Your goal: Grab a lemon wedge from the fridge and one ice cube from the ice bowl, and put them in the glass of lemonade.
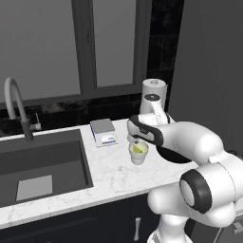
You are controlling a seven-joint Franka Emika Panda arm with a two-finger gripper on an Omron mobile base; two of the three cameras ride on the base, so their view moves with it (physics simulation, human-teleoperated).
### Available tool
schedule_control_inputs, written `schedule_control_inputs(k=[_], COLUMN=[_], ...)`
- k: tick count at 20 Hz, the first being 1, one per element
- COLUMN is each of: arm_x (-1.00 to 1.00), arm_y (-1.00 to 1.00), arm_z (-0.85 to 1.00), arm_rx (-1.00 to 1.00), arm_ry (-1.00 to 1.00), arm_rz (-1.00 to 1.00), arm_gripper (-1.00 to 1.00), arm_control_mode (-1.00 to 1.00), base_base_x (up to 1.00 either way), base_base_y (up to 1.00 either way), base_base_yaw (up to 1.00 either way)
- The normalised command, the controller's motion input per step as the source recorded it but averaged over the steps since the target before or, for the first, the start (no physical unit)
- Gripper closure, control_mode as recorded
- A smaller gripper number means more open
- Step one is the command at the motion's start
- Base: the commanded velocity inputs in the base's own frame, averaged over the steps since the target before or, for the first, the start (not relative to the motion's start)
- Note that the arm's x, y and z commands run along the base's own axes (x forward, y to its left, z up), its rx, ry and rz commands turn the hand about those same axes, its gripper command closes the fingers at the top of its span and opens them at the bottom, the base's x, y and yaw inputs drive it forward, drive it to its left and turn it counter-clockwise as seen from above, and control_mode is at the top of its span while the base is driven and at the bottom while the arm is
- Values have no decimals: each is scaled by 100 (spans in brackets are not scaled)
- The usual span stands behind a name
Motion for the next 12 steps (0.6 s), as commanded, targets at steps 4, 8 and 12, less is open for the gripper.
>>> schedule_control_inputs(k=[4, 8, 12], arm_x=[-1, -5, -27], arm_y=[0, 0, 0], arm_z=[1, 15, 20], arm_rx=[0, 0, 2], arm_ry=[0, 0, 0], arm_rz=[0, 6, 7], arm_gripper=[-100, -100, -100], arm_control_mode=[-100, -100, -100], base_base_x=[0, 0, 0], base_base_y=[0, 0, 0], base_base_yaw=[0, 0, 0])
